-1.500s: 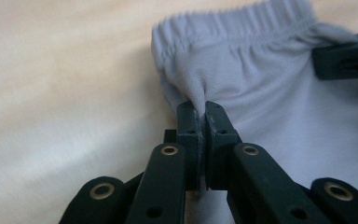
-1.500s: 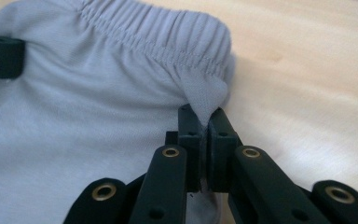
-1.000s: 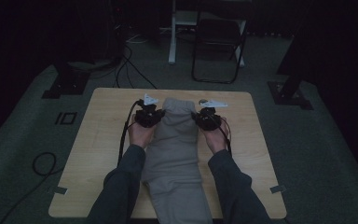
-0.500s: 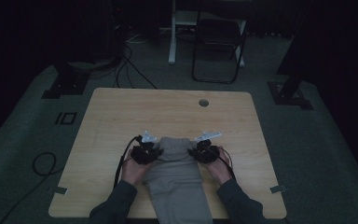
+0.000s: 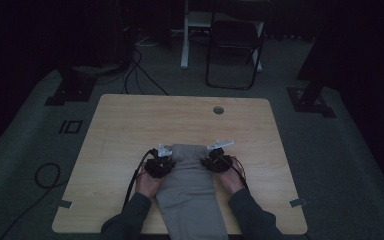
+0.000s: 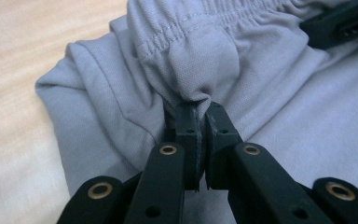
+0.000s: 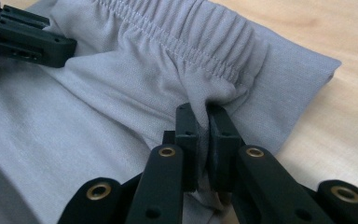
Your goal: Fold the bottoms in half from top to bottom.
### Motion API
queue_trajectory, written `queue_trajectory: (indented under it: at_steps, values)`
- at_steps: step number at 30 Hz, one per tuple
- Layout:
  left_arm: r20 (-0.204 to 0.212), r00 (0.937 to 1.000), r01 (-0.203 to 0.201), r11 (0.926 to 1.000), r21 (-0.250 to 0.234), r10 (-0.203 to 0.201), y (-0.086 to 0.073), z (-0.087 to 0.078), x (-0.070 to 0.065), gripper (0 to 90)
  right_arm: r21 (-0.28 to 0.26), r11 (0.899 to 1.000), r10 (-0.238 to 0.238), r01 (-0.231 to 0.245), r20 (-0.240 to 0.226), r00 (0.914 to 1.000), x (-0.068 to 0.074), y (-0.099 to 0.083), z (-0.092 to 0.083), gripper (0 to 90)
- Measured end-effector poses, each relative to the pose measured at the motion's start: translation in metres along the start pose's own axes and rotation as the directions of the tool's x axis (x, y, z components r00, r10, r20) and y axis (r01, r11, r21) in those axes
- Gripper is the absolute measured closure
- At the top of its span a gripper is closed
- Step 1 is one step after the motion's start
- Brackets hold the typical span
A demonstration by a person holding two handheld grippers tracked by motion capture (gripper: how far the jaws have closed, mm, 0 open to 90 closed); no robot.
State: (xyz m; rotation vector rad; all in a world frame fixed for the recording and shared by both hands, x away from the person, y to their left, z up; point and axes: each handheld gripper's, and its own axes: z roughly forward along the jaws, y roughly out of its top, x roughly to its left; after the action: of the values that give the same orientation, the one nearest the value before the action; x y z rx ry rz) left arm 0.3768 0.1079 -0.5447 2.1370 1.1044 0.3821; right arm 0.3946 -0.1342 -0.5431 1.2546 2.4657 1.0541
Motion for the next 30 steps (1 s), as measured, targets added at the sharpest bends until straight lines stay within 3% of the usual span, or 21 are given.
queue_trajectory:
  at_steps: [8, 13, 18, 23, 28, 30]
  values:
    - [-0.050, 0.9988, -0.002, 0.9998, 0.019, 0.003, 0.033, 0.027, 0.018, 85.6, 0.009, 1.000, 0.003, -0.004, 0.087, 0.9962, -0.023, 0.029, 0.017, 84.3]
    - [-0.076, 0.9971, 0.008, 0.9994, 0.035, -0.005, 0.049, 0.040, 0.023, 85.6, 0.027, 1.000, 0.009, -0.014, 0.145, 0.9893, -0.036, 0.047, 0.028, 83.3]
    - [-0.096, 0.9951, 0.029, 0.9985, 0.047, -0.024, 0.060, 0.048, 0.027, 85.5, 0.017, 0.998, 0.053, -0.057, 0.185, 0.9814, -0.043, 0.056, 0.034, 83.1]
    - [-0.094, 0.9944, 0.053, 0.9971, 0.055, -0.048, 0.064, 0.051, 0.030, 85.5, 0.016, 0.999, 0.046, -0.050, 0.204, 0.9779, -0.044, 0.059, 0.037, 84.2]
    - [-0.052, 0.9967, 0.066, 0.9960, 0.060, -0.063, 0.068, 0.046, 0.036, 85.9, -0.012, 0.998, 0.057, -0.055, 0.192, 0.9797, -0.043, 0.058, 0.032, 87.3]
    - [-0.030, 0.9963, 0.081, 0.9966, 0.014, -0.081, 0.076, 0.033, 0.042, 86.1, -0.045, 0.998, 0.040, -0.032, 0.191, 0.9807, -0.041, 0.063, 0.020, 87.5]
